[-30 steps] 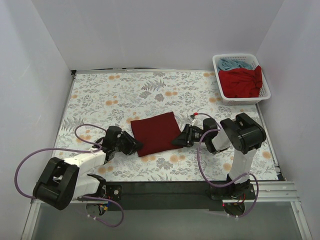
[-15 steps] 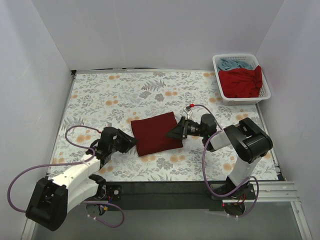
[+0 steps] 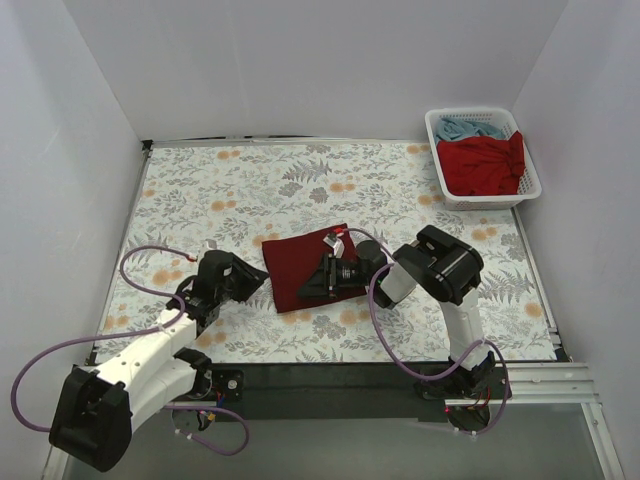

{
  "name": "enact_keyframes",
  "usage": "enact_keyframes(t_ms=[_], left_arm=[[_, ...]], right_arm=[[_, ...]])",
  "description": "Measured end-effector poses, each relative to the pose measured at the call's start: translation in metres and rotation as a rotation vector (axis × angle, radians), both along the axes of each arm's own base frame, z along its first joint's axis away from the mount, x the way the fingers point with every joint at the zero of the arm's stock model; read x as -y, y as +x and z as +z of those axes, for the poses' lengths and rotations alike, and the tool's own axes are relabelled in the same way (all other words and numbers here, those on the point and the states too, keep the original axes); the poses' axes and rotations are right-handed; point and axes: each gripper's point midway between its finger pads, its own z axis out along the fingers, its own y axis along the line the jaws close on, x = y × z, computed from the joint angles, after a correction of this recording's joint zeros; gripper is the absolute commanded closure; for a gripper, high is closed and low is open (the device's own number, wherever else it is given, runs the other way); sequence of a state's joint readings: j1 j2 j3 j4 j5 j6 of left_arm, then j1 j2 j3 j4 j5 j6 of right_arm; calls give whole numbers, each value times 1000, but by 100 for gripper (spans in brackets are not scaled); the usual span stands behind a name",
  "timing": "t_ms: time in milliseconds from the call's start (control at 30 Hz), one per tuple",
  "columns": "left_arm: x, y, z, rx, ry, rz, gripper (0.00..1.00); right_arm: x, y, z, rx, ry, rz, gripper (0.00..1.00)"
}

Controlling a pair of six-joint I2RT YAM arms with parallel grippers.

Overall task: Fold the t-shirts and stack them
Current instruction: Fold the tshirt, then neatly place the folded tshirt to the corner

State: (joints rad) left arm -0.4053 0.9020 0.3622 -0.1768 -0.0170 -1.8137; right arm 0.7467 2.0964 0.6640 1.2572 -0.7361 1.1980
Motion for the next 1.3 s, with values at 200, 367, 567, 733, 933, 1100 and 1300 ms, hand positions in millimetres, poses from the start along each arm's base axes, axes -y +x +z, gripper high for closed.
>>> enact_keyframes(t_ms=[200,367,567,733,933,1100,1300], left_arm=[[3,2,-6,-20,26,-29,70],[17,19,3,7,15,-85,70],[29,57,24,68,-1,-121,71],[26,74,30,85,57,-142,66],[7,84,49,132,222,-148,62],[-18,89,65,170,393,-129,59],[-34,87,62,163,514,-139,58]], right_arm=[[0,2,5,2,2,2,53],[11,21,30,38,28,-34,53],[37,61,61,138,57,-126,54],[72,86,42,187,-112,-209,51],[108,110,34,346,-428,-286,44],[130,117,25,408,-619,-261,44],[143,107,0,367,-743,-188,43]])
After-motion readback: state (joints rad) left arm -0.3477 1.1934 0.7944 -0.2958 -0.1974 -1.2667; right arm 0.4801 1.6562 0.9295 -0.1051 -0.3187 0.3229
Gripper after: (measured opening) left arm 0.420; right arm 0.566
